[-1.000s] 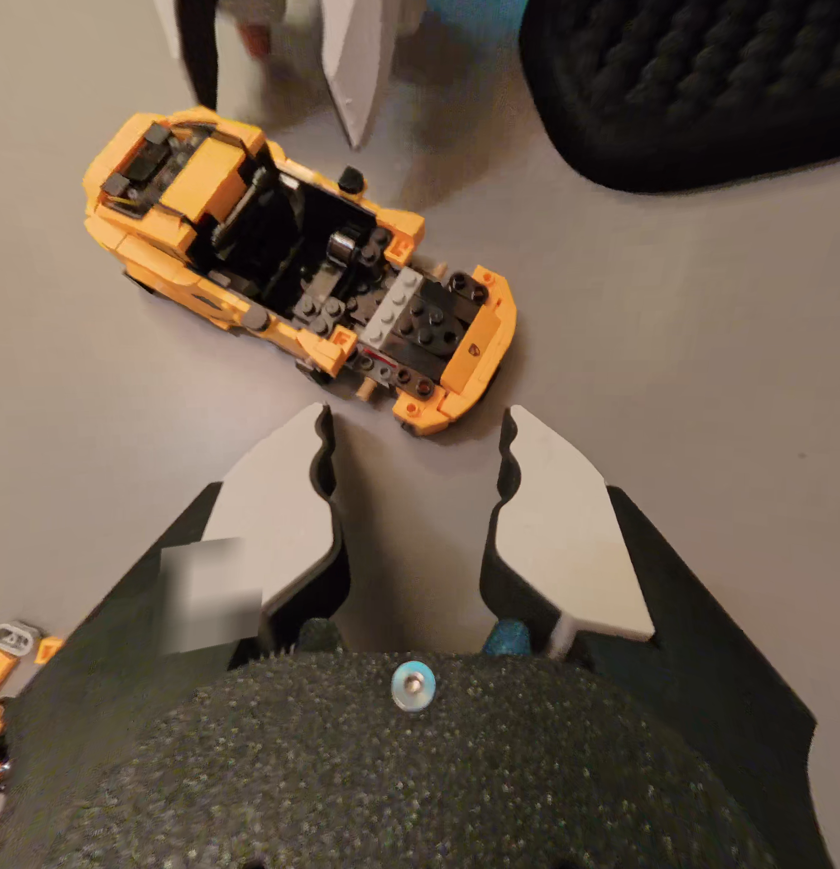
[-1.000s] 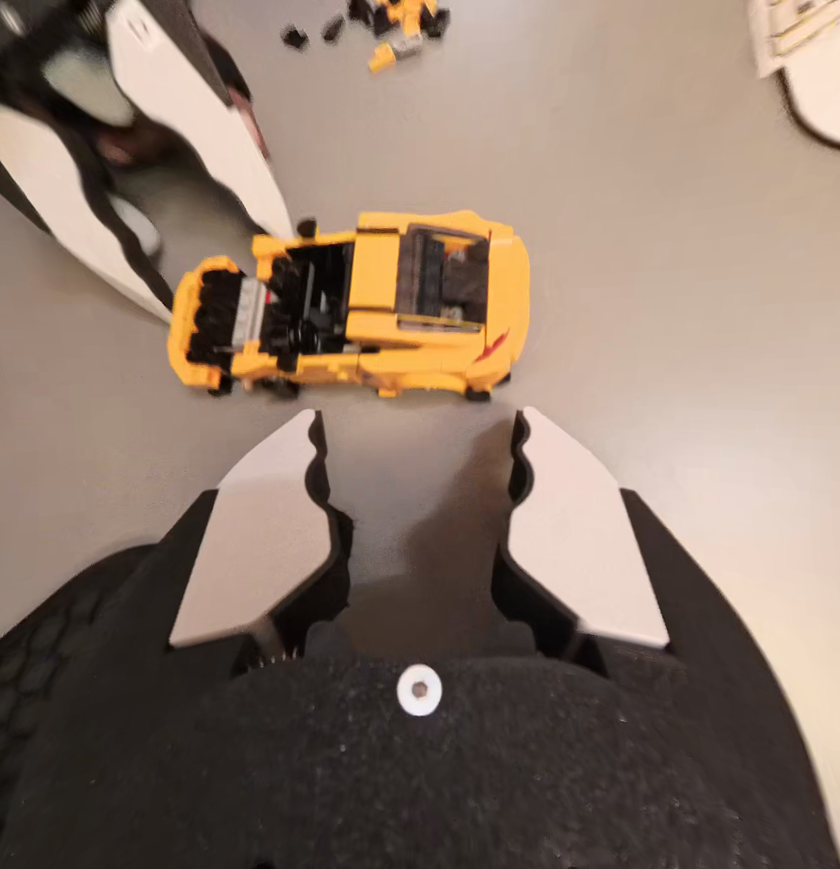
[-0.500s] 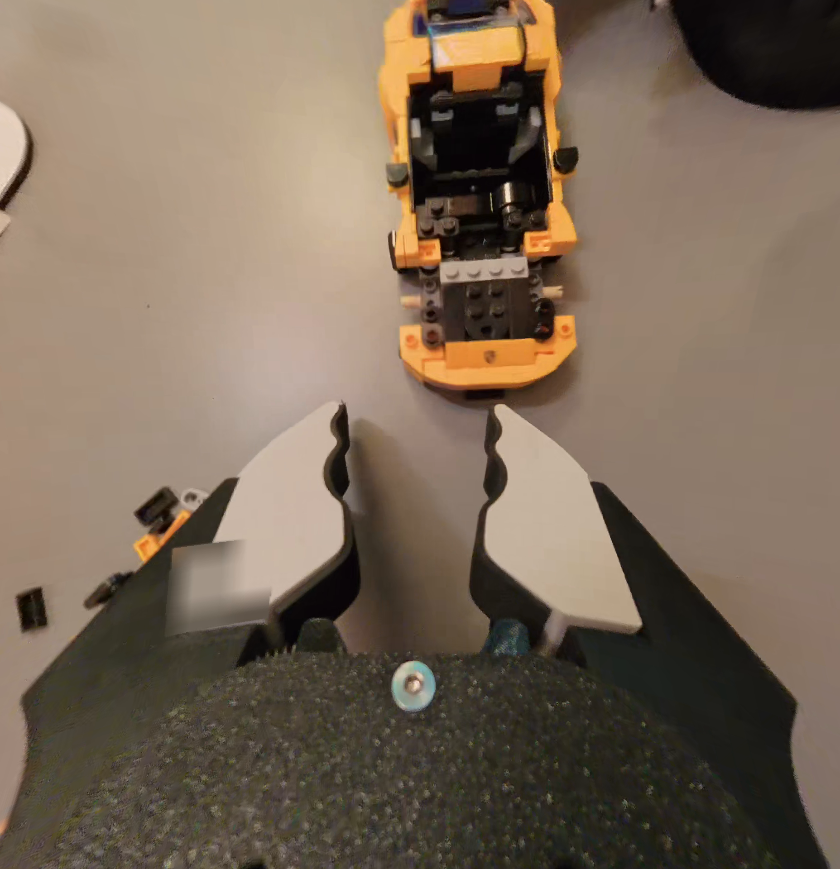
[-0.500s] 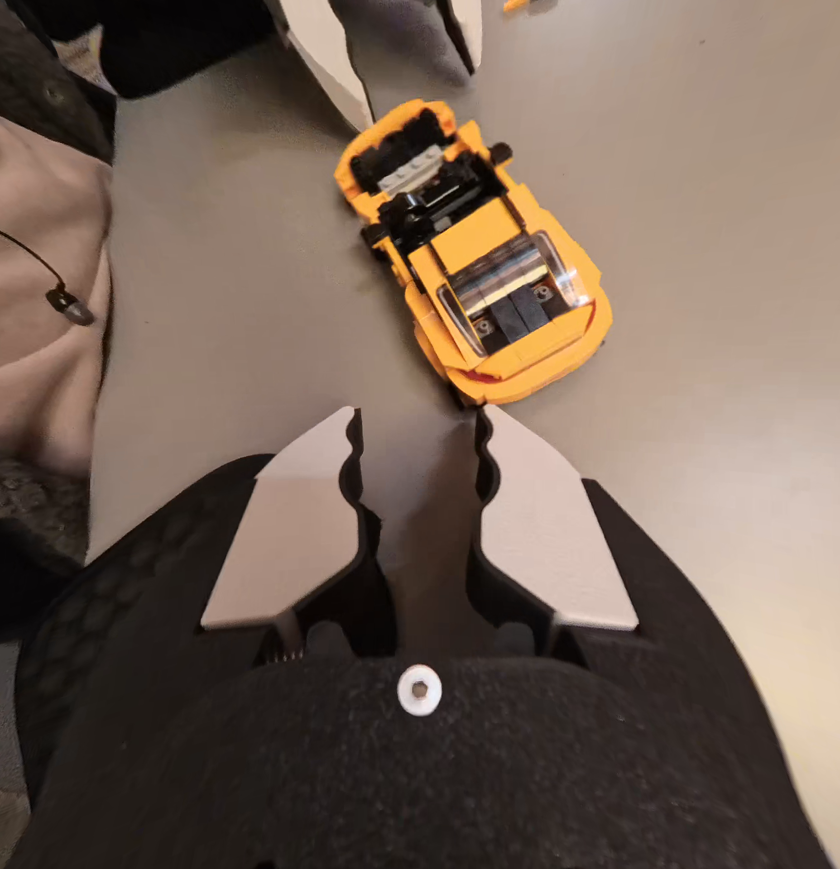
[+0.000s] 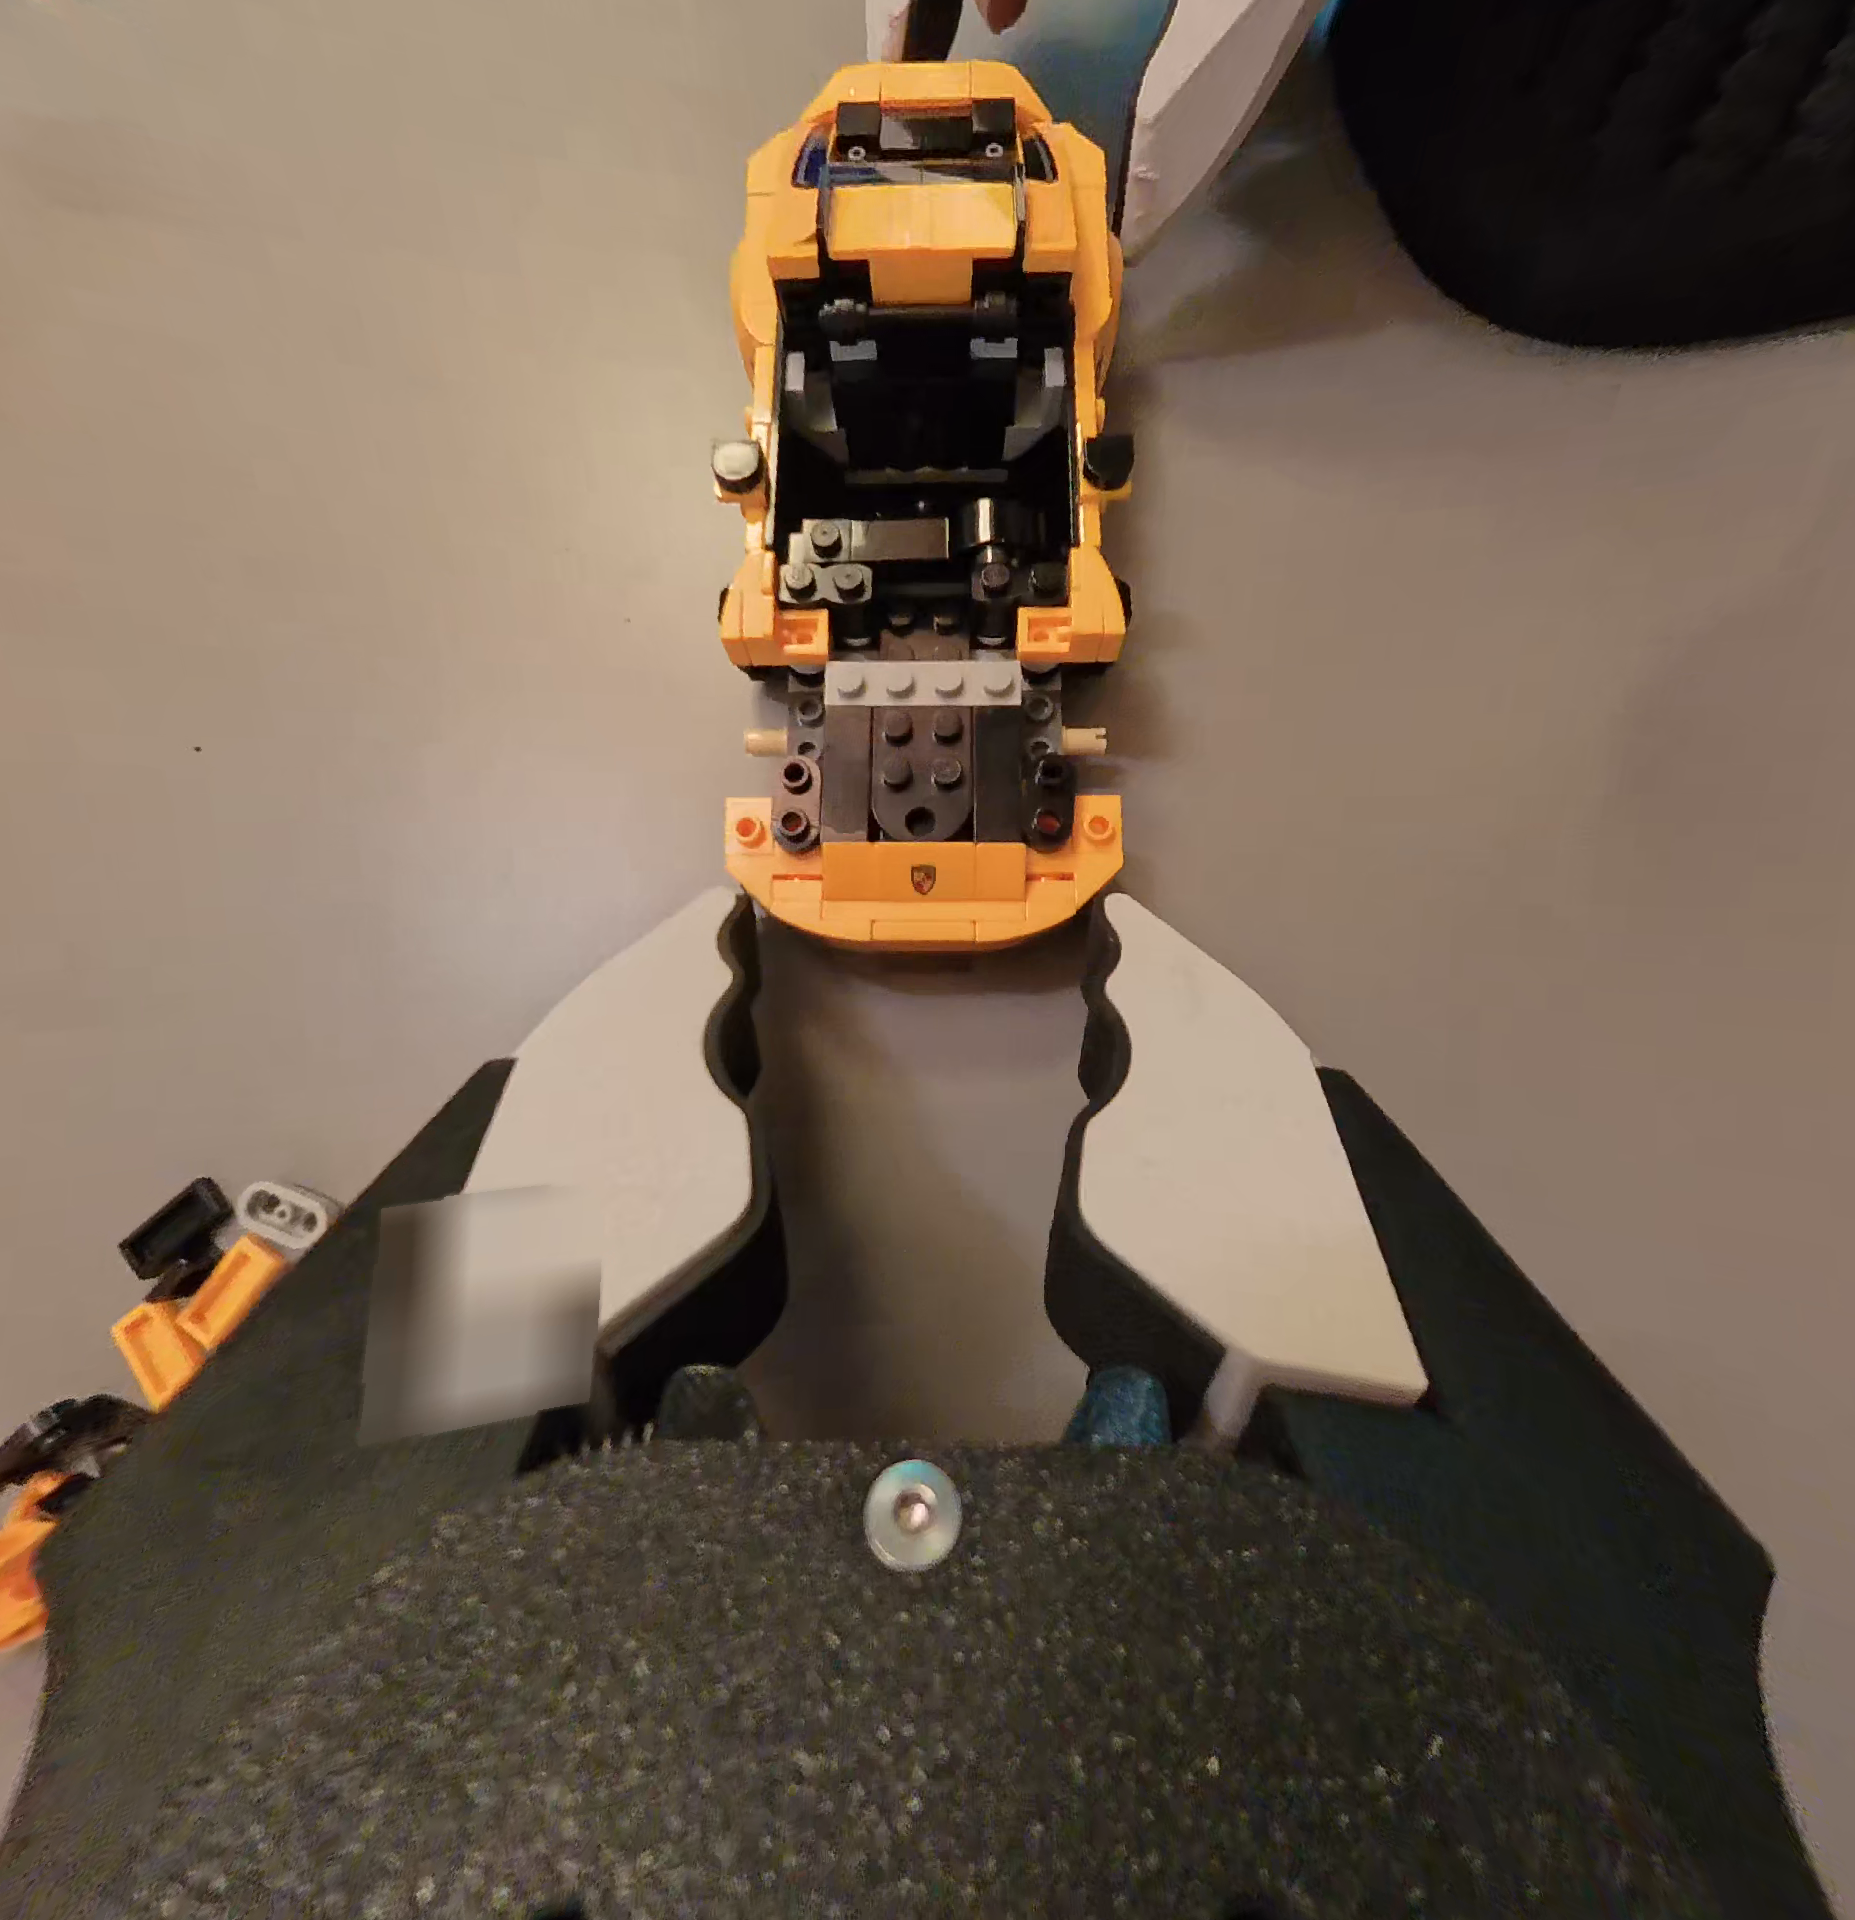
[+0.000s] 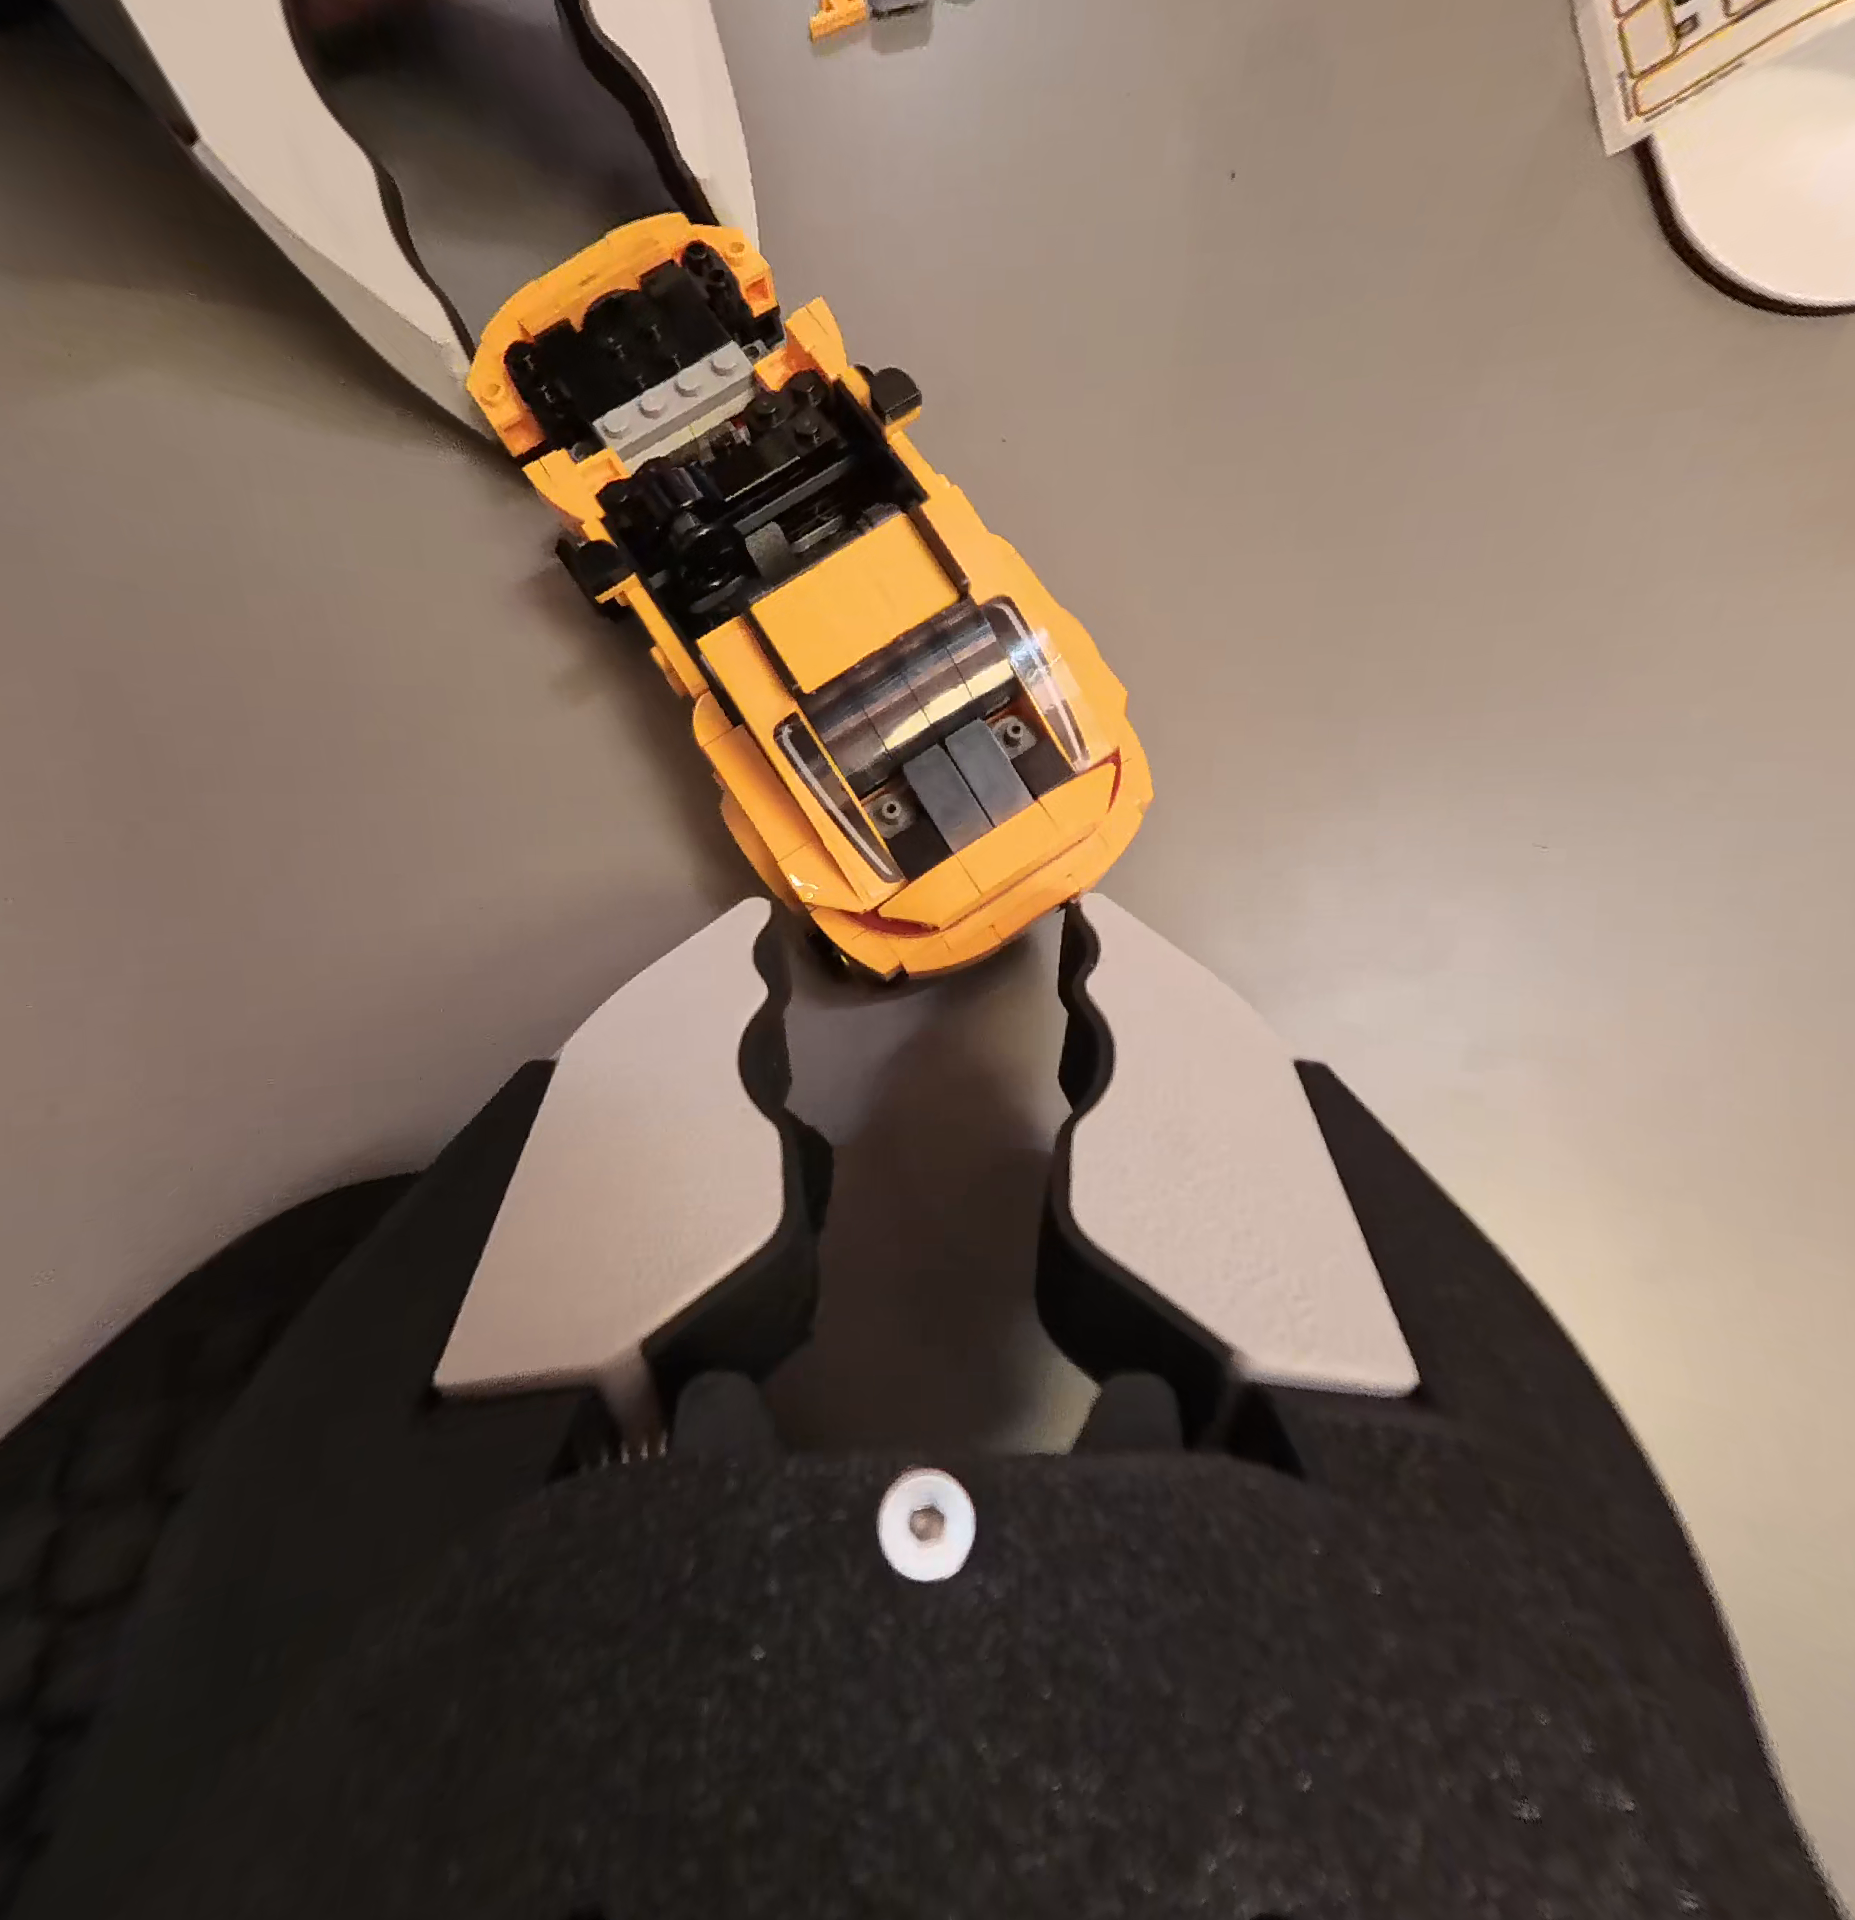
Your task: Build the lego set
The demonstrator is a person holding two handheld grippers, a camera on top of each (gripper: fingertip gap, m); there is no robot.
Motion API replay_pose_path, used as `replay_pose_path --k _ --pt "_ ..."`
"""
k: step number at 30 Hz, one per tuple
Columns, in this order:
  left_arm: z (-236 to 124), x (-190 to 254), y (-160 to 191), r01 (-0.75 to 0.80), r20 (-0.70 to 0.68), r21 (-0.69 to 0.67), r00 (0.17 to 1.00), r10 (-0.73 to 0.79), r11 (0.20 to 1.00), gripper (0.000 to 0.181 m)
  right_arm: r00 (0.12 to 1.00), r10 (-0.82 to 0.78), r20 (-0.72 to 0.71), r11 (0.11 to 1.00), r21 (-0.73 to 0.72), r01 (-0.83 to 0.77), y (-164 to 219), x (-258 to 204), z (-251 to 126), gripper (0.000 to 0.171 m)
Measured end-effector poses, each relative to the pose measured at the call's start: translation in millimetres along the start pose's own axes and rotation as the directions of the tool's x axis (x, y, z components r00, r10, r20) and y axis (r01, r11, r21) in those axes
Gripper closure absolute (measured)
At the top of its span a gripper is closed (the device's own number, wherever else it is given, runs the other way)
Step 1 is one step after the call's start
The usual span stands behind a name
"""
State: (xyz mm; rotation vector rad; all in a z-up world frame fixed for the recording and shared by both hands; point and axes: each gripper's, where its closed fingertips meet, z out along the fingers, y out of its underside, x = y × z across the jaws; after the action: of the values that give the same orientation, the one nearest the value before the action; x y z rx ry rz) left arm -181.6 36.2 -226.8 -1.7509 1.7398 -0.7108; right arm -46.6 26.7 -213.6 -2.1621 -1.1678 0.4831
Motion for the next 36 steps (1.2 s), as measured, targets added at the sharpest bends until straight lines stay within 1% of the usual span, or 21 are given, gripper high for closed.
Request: replay_pose_path --k 6,8,11,13,16,22,25,26,28,31,33,34,36 --pt "-8 -8 8 -0.101 -0.103 -0.007 0.990 0.100 0.995 0.124 0.997 -0.005 -0.076 0.999 -0.048 0.001 1 -20 1 0.127" --pt "-9 -9 9 -0.119 -0.115 -0.010 0.986 0.117 0.993 0.124 0.994 -0.018 -0.108 0.999 -0.048 0.013 1 -22 1 0.128" --pt "-8 -10 8 -0.119 -0.118 0.005 0.986 0.119 0.993 0.124 0.994 0.010 -0.112 0.999 -0.036 -0.014 1 -22 1 0.128" --pt "-9 -11 8 -0.112 -0.103 0.017 0.988 0.113 0.994 0.124 0.992 0.010 -0.123 0.999 -0.033 -0.015 0 -21 1 0.130" --pt "-10 -17 9 -0.082 -0.063 0.029 0.995 0.084 0.996 0.130 0.990 0.034 -0.136 0.999 -0.015 -0.036 -2 -18 1 0.130" --pt "-10 -24 8 -0.072 -0.004 0.028 0.997 0.072 0.997 0.130 0.982 0.042 -0.185 0.999 0.027 -0.038 -8 -4 5 0.133" --pt "-13 -31 10 -0.075 0.034 0.023 0.997 0.074 0.997 0.136 0.967 0.031 -0.253 0.999 0.042 -0.021 -15 12 9 0.140" --pt "-14 -34 11 -0.069 0.051 0.022 0.996 0.068 0.997 0.135 0.965 0.032 -0.261 0.999 0.048 -0.020 -17 16 11 0.141" --pt "-16 -42 12 -0.054 0.093 0.019 0.994 0.052 0.998 0.128 0.964 0.058 -0.259 0.997 0.072 -0.041 -23 20 17 0.142" --pt "-18 -47 14 -0.038 0.110 0.024 0.993 0.035 0.999 0.132 0.955 0.074 -0.288 0.992 0.119 -0.041 -26 24 19 0.140" --pt "-25 -47 11 -0.059 0.119 0.049 0.992 0.052 0.997 0.128 0.939 0.063 -0.338 0.987 0.162 -0.008 -30 28 11 0.139" --pt "-31 -47 7 -0.060 0.117 0.081 0.992 0.051 0.995 0.127 0.931 0.059 -0.359 0.977 0.211 0.019 -37 29 3 0.136" --pt "-49 -49 -7 -0.033 0.107 0.196 0.994 0.012 0.980 0.130 0.906 0.088 -0.414 0.944 0.326 0.057 -56 35 -20 0.130"
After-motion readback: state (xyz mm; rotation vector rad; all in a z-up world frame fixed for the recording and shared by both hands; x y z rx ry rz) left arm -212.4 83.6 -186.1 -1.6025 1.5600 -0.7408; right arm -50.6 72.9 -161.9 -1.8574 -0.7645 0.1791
